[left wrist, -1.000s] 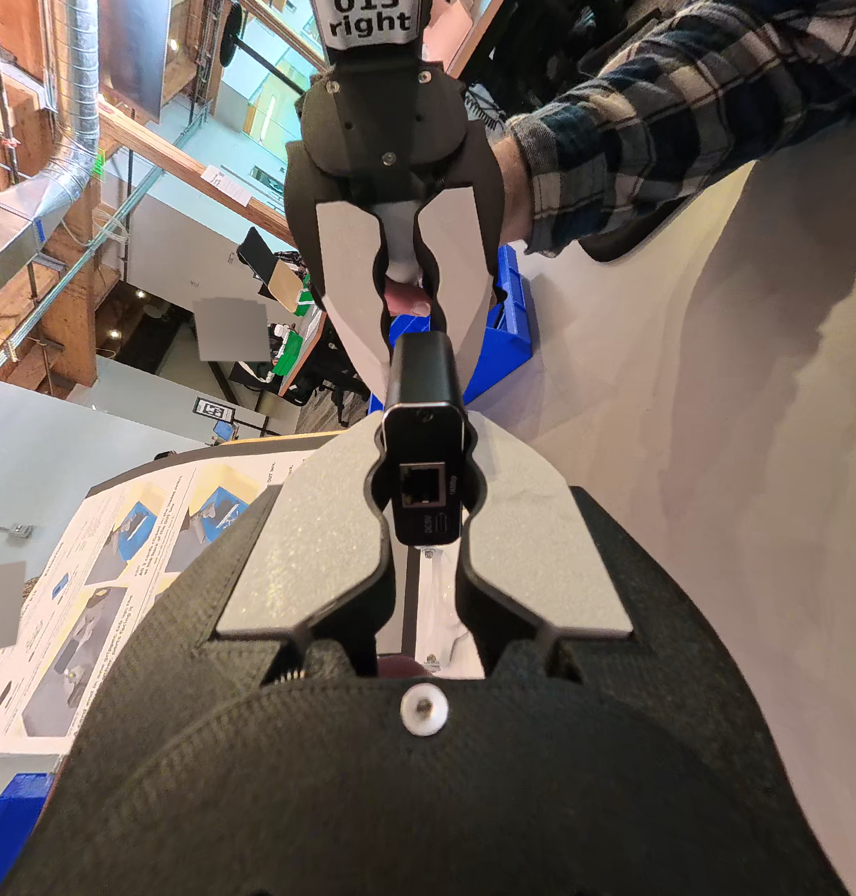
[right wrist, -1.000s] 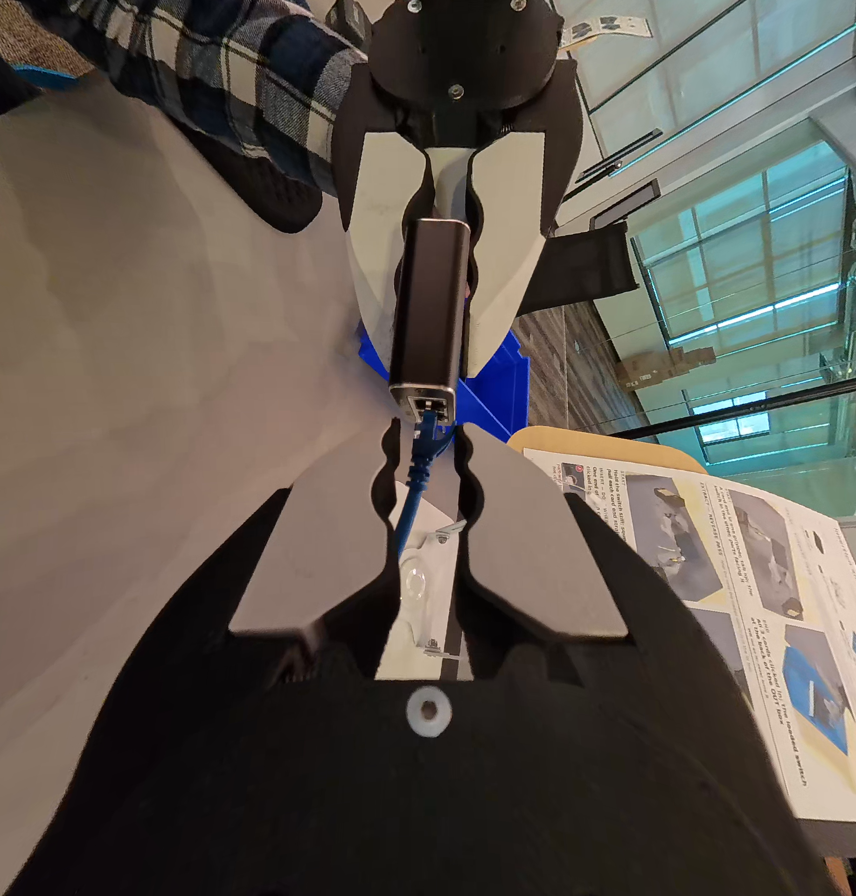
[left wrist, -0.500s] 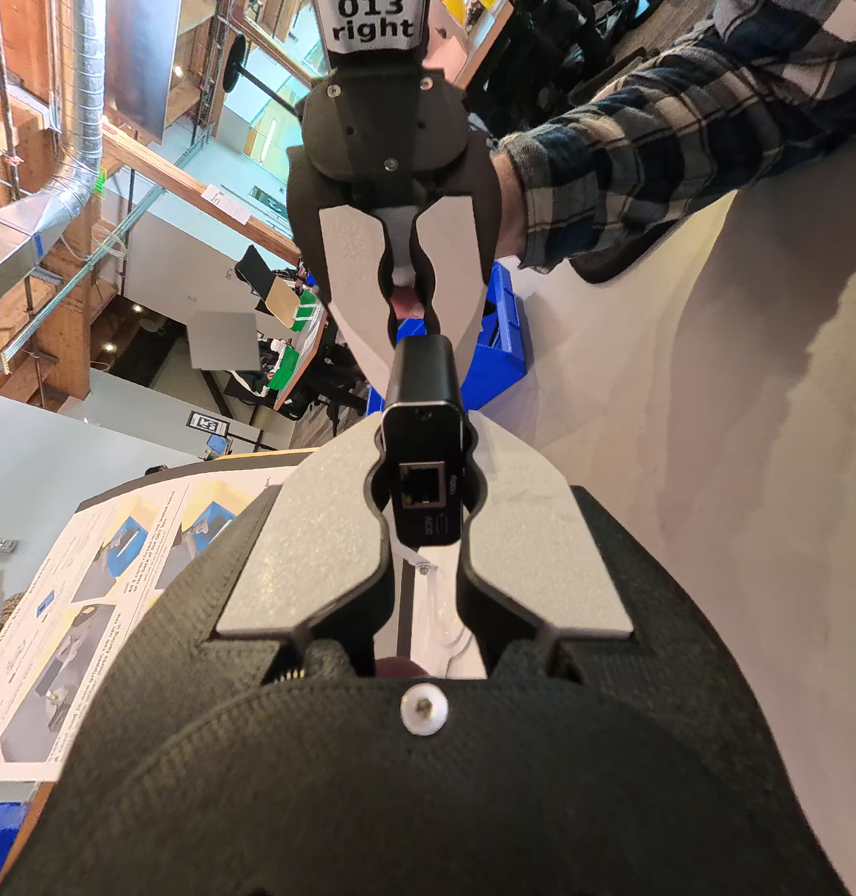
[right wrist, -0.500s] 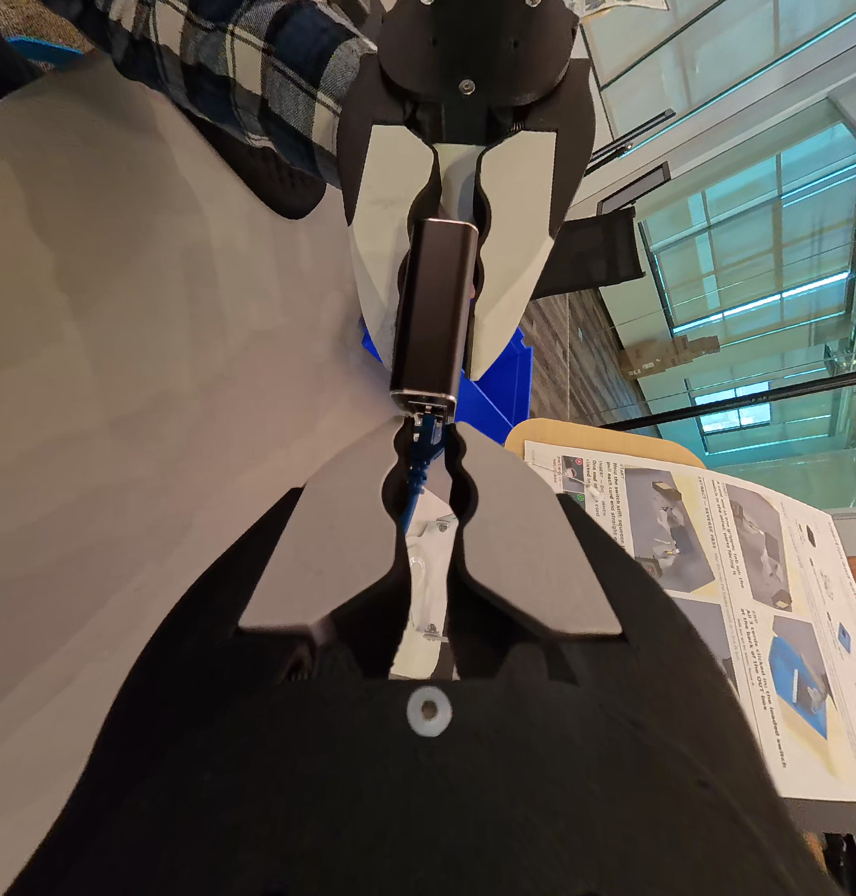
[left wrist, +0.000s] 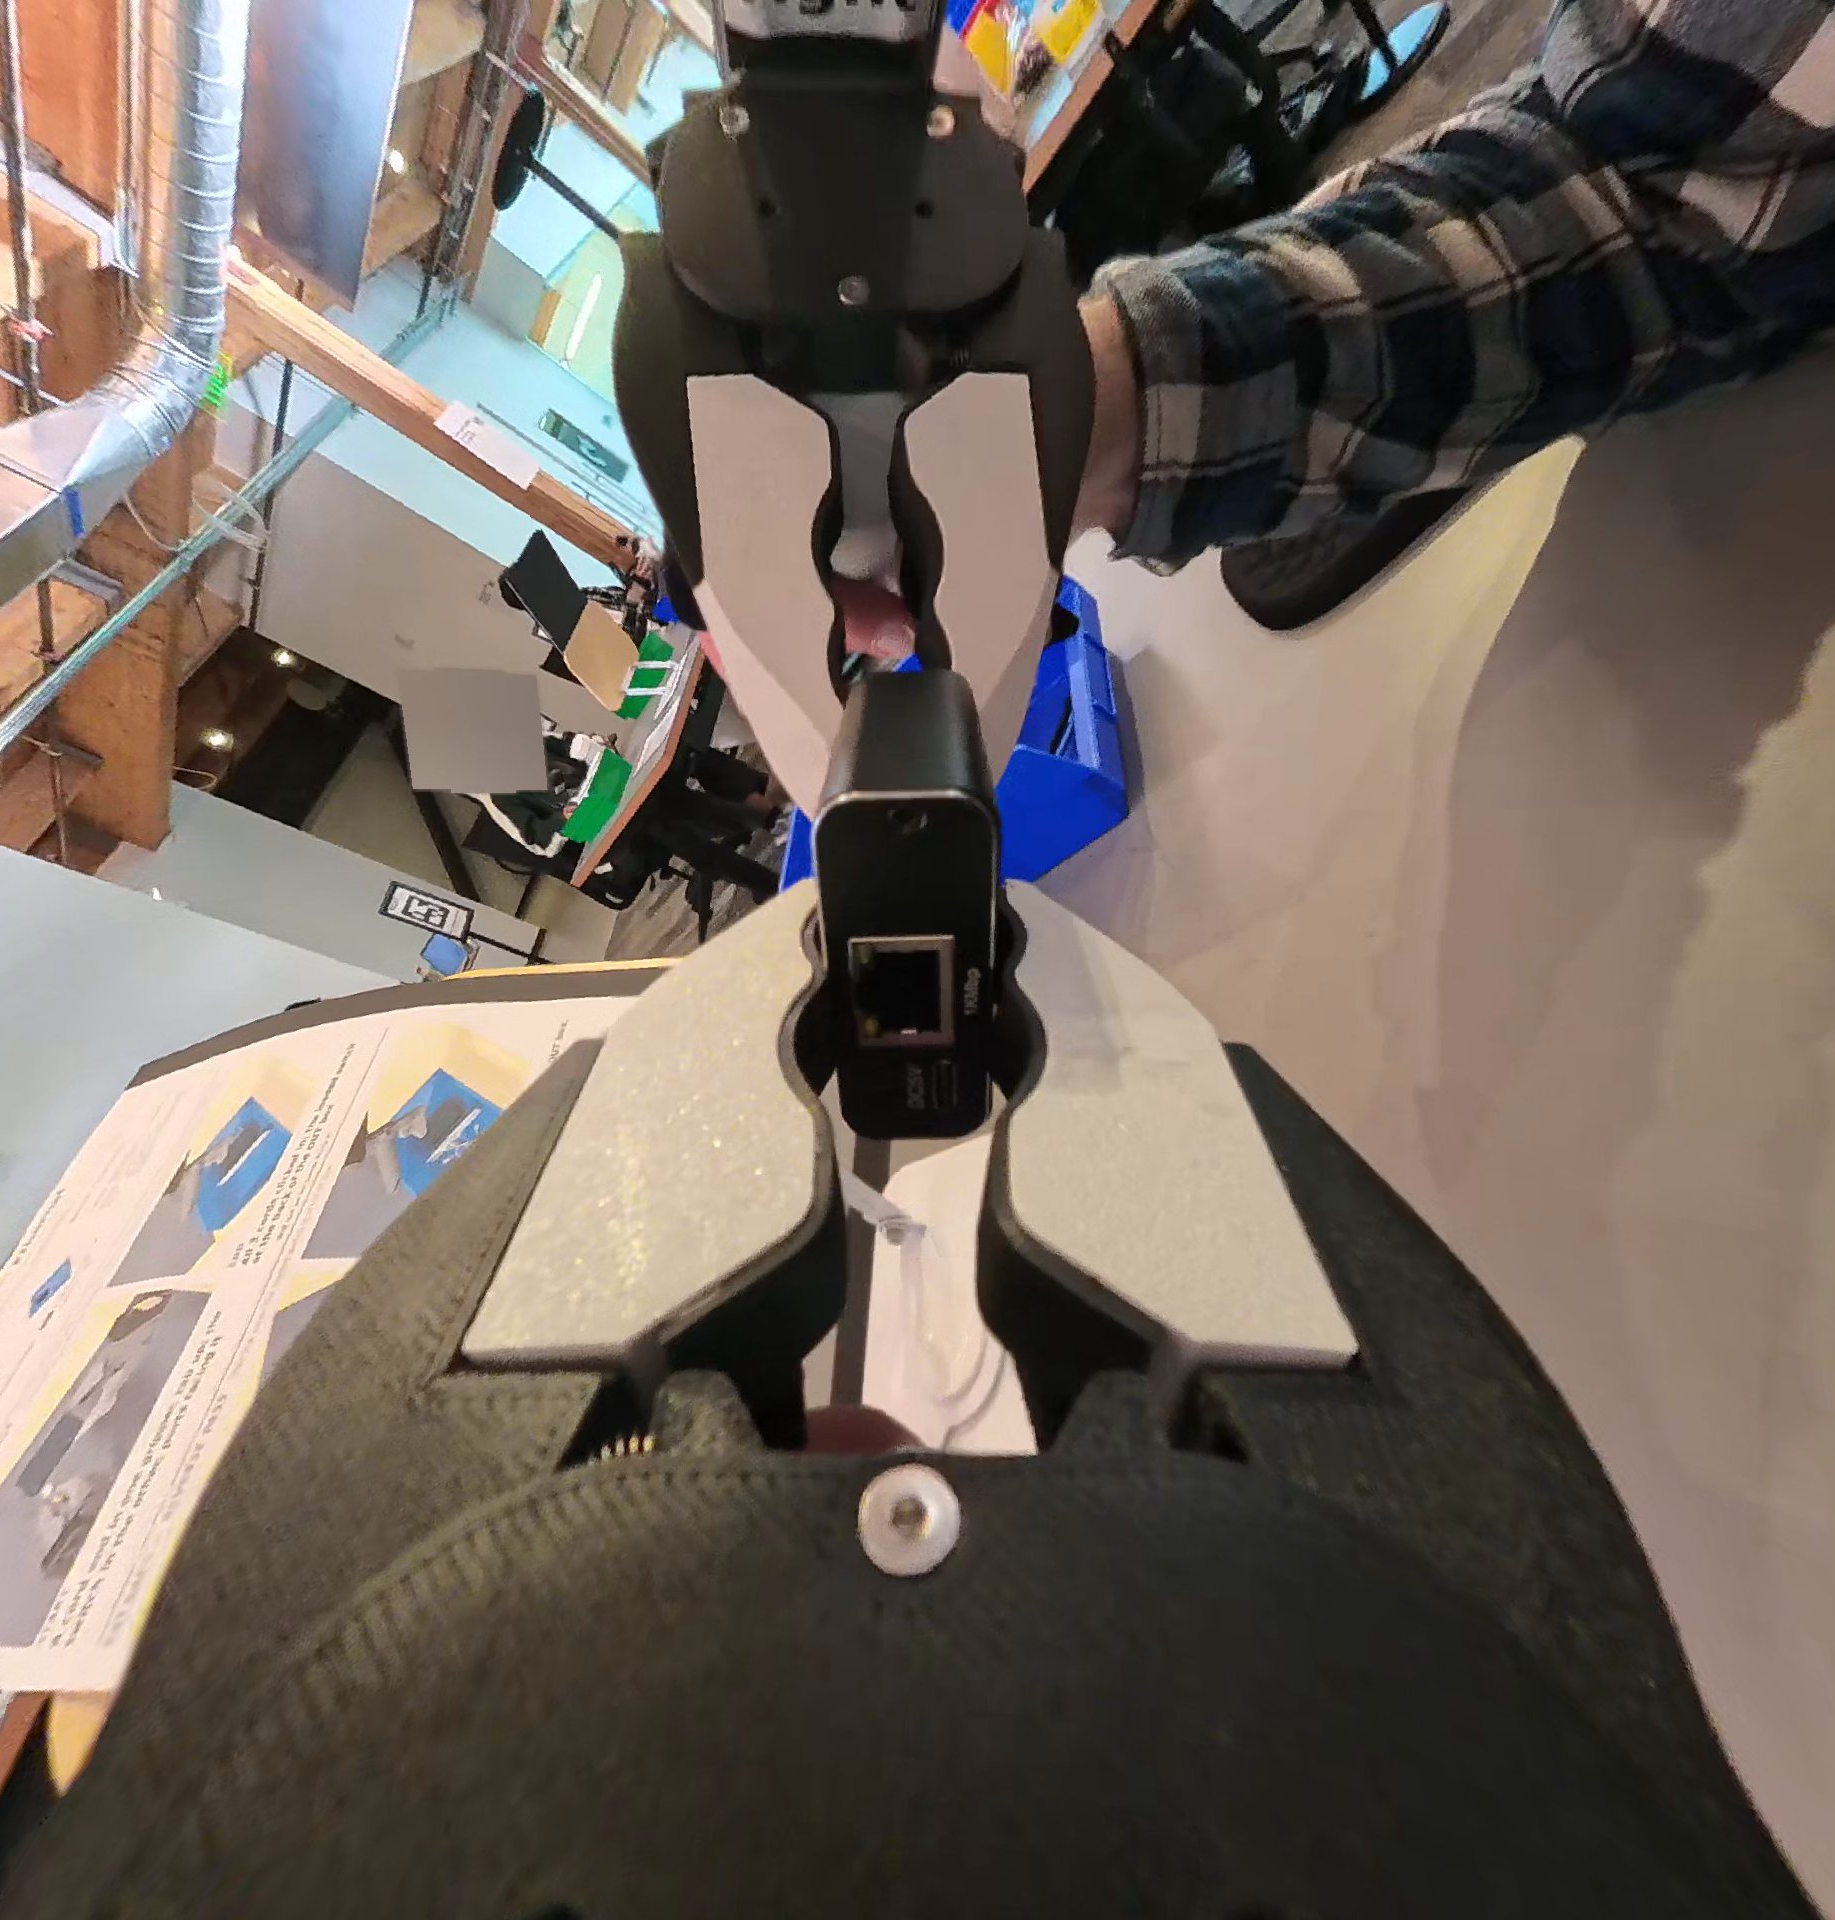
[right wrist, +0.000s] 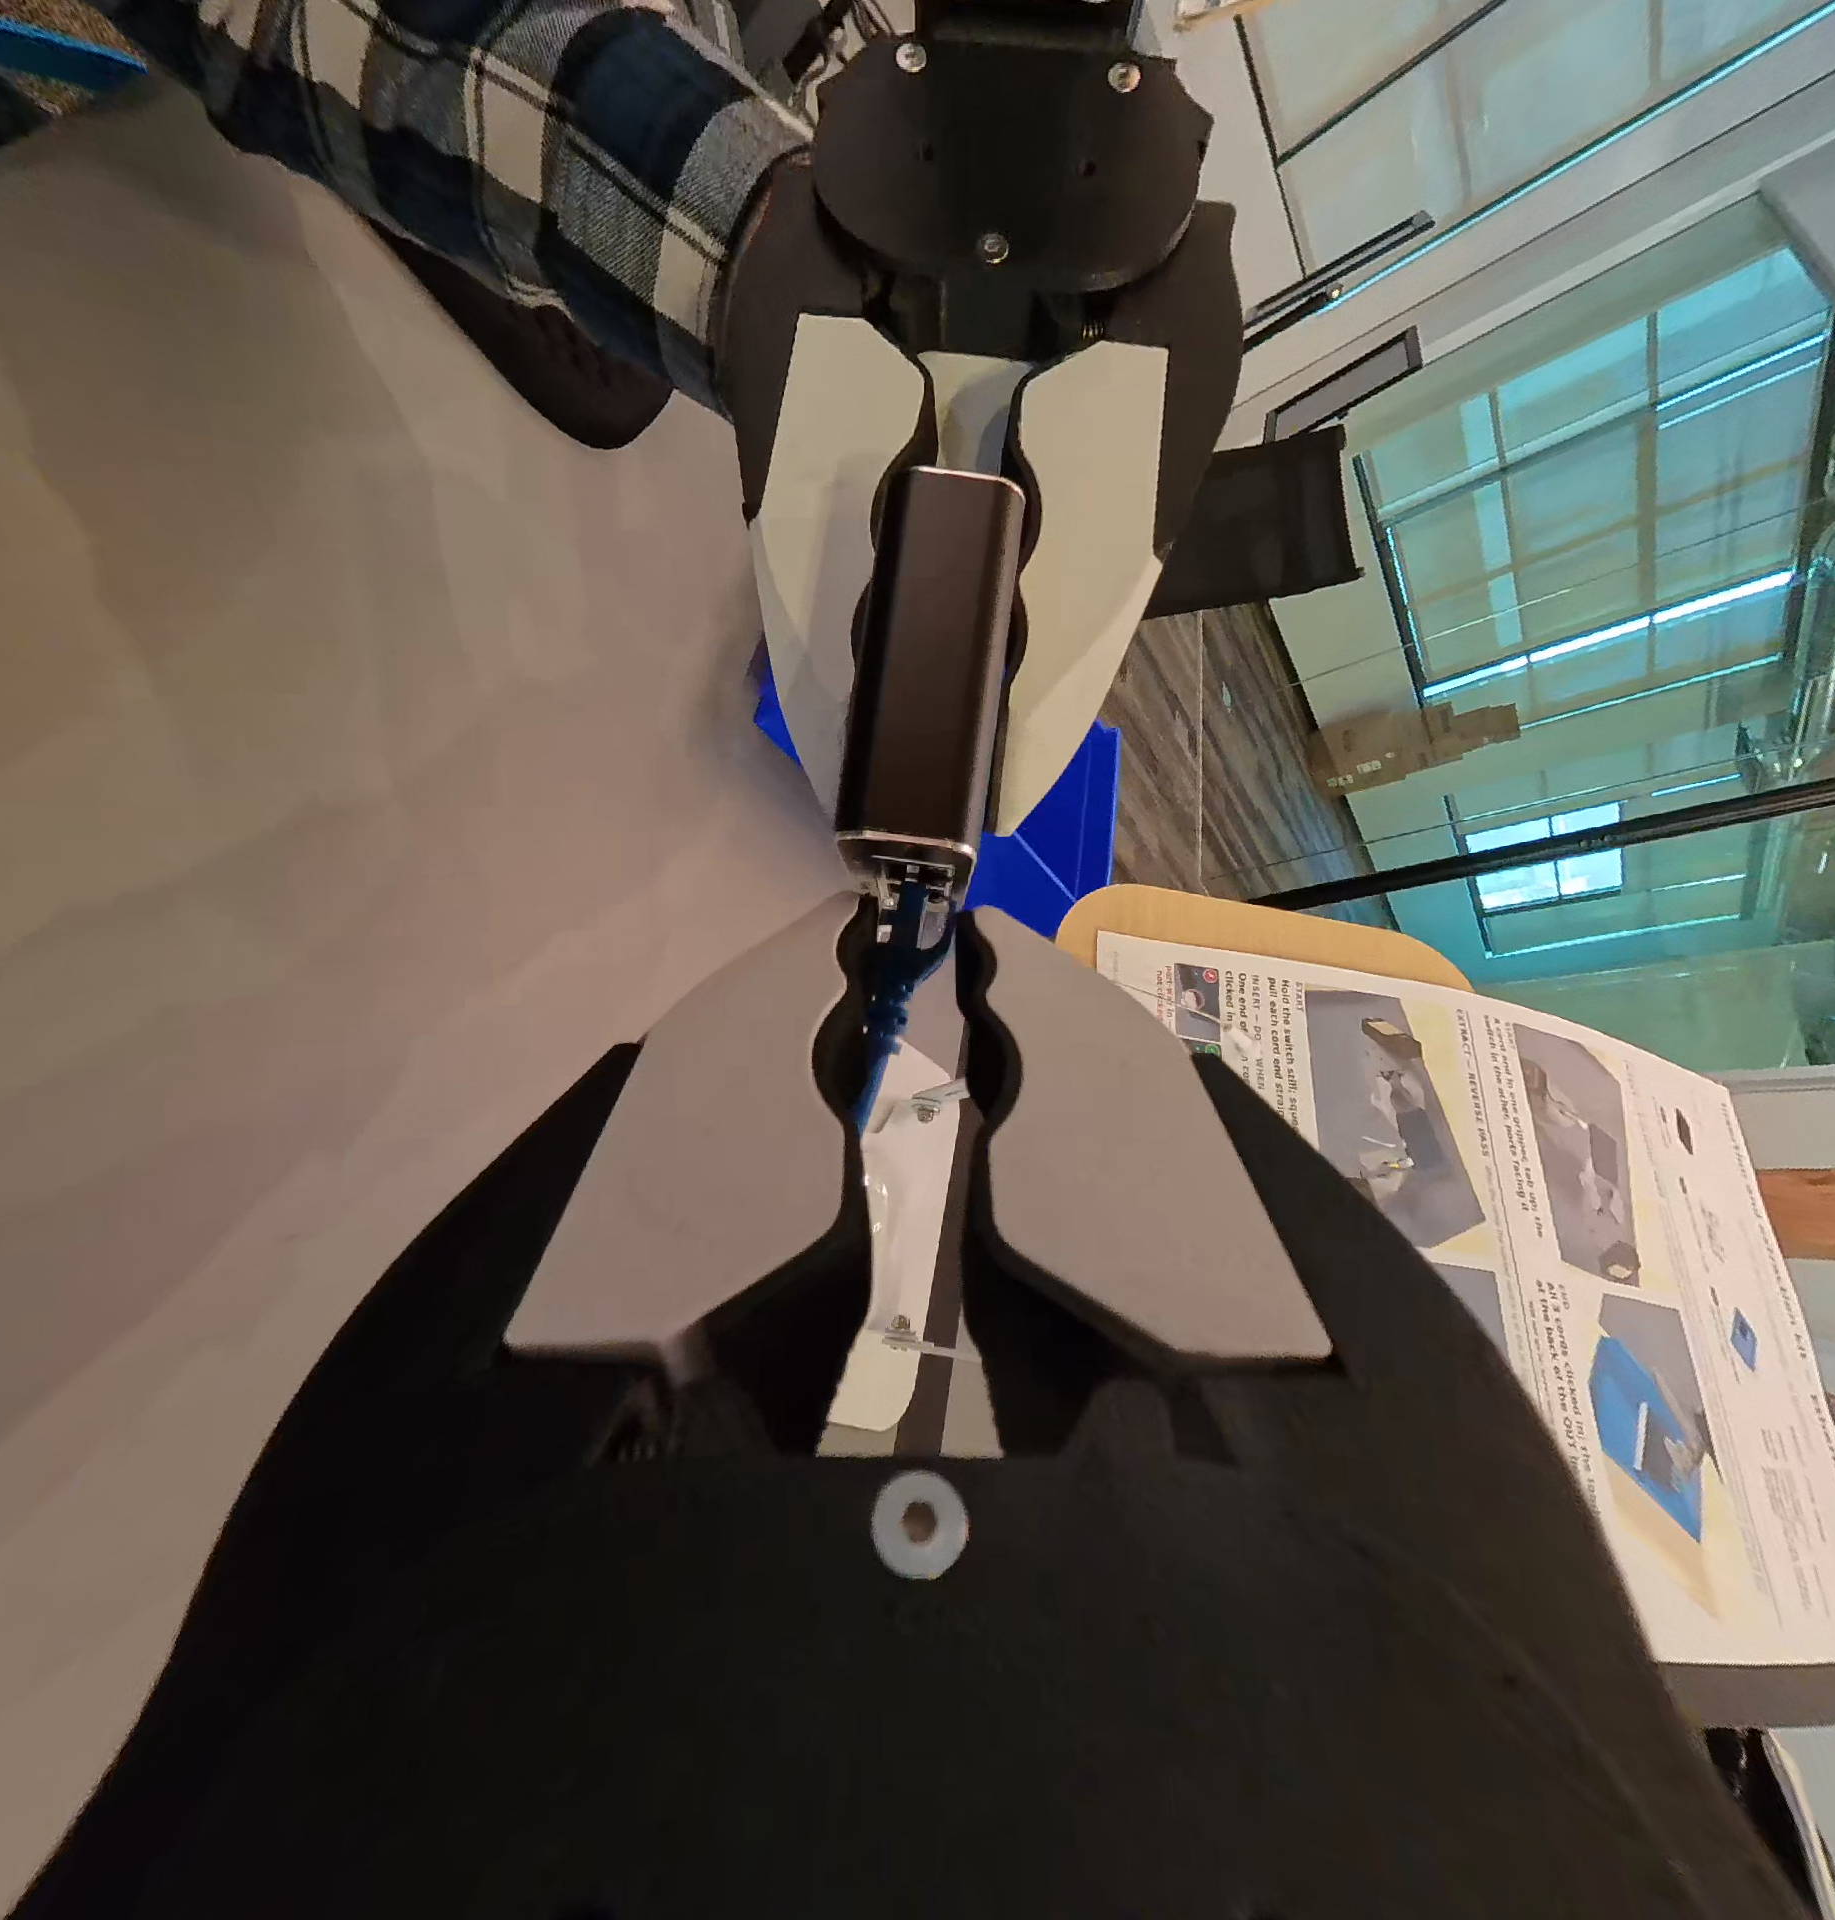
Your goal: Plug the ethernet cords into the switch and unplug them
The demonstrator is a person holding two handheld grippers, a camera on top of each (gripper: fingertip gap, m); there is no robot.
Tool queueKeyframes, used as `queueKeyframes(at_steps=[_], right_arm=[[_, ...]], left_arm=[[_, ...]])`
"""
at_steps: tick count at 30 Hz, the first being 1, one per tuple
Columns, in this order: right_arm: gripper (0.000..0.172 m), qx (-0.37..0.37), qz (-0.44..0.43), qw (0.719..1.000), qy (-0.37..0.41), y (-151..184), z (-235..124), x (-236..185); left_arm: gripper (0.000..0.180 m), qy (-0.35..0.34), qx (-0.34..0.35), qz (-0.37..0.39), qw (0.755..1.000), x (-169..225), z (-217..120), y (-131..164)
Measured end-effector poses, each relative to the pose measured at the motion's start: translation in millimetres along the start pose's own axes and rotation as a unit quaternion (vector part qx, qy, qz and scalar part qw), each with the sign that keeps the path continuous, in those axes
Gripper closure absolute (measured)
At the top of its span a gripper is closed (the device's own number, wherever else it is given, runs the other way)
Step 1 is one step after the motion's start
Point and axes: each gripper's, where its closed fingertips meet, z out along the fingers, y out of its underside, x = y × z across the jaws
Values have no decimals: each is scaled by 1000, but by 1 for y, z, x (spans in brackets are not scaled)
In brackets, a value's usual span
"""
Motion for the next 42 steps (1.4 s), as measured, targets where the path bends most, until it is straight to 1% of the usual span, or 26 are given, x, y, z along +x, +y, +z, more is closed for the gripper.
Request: queueKeyframes(at_steps=[3,6,8,15,20,24,29,37,38,40,42], right_arm=[[147,5,12,1000,5,0,-1,4],[149,6,11,1000,2,0,-1,4],[154,10,10,1000,-5,-1,1,1],[158,14,13,1000,-7,1,3,-1],[160,3,17,1000,-14,2,3,-3],[160,-24,22,999,-23,7,4,-6],[161,-50,16,998,-25,12,4,-9],[161,-66,18,997,-36,17,2,-11],[161,-75,17,997,-33,20,1,-11],[161,-111,23,993,-17,37,-8,-6],[161,-97,52,994,-3,44,-24,1]], left_arm=[[155,1,14,-11,1000,-2,-1,-2],[155,1,21,-15,1000,-2,-2,-2],[155,3,25,-18,1000,-2,-2,-2],[155,7,31,-20,999,0,-1,-3],[155,11,33,-22,999,1,0,-2],[154,15,10,-23,1000,2,2,6],[155,14,-23,-5,1000,5,6,13],[154,5,-31,-20,999,7,9,18],[154,-2,-35,-21,999,5,9,20],[155,-29,-42,-39,998,-10,-5,25],[155,-52,-46,-31,997,-20,-17,25]])
